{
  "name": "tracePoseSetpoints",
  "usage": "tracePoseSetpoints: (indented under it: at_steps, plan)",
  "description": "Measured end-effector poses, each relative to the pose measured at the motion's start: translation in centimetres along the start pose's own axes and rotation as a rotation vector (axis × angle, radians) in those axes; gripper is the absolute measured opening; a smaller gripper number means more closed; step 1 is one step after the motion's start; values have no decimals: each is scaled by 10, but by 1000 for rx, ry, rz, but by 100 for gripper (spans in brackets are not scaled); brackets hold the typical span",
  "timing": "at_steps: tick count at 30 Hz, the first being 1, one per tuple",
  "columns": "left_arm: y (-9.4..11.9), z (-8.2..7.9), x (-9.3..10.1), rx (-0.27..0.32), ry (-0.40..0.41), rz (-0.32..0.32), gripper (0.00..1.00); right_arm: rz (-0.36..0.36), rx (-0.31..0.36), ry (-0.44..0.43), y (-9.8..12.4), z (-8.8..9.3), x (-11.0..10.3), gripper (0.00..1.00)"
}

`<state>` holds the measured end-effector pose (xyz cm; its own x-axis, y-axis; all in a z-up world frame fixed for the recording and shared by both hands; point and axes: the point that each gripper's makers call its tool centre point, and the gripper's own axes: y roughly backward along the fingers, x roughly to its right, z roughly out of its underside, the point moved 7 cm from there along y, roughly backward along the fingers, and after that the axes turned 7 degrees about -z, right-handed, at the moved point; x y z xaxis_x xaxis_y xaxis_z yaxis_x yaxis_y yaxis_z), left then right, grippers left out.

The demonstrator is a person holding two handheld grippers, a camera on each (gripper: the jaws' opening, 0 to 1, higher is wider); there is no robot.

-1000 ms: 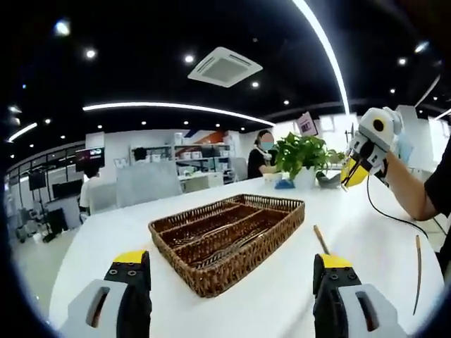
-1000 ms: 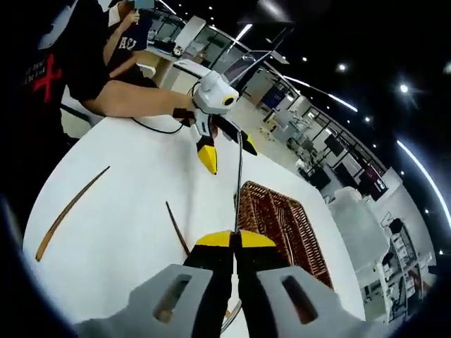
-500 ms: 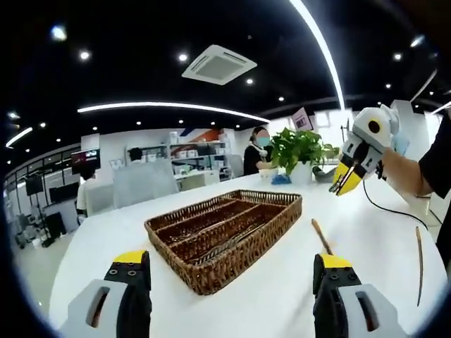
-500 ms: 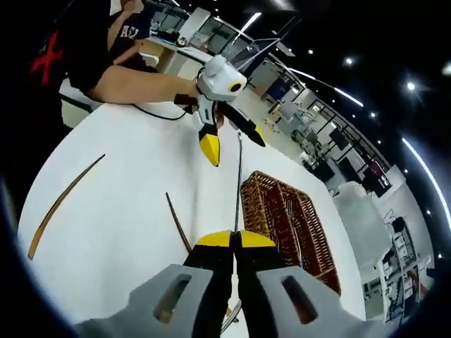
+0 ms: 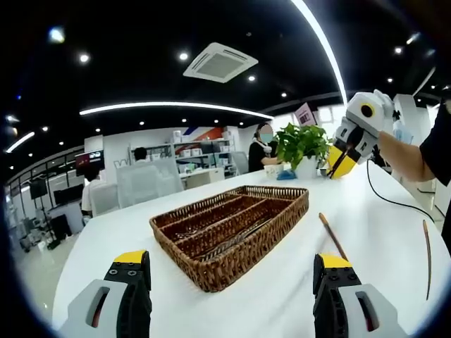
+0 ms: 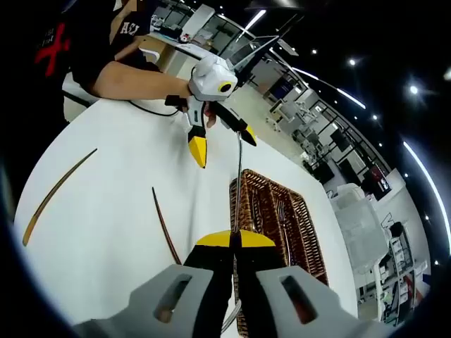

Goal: Arrange the knives, forks, and spoons in their matching storage slots by inserting each utensil handle-first until every utensil is classified and aligned in the correct compartment

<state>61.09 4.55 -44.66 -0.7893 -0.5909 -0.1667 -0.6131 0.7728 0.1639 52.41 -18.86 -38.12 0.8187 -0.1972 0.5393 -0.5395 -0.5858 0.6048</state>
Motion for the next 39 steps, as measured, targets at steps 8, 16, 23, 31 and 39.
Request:
tracePoseSetpoints:
  at_steps: [8, 16, 23, 31, 39]
  plan:
    - [-1, 0, 1, 6, 2, 2, 100, 16, -5, 1, -3, 4, 16, 0]
    - [-4, 0, 5, -4, -18, -1, 100, 24, -7, 8, -9, 7, 28, 0]
    - [-4, 0, 5, 6, -10, -6, 100, 33, -5, 9, -16, 9, 42, 0]
    - [-4, 0, 6, 12, -12, -15, 100, 35, -1, 19, -25, 15, 56, 0]
    - [-5, 2, 7, 10, -5, -19, 100, 32, -5, 39, -37, 25, 73, 0]
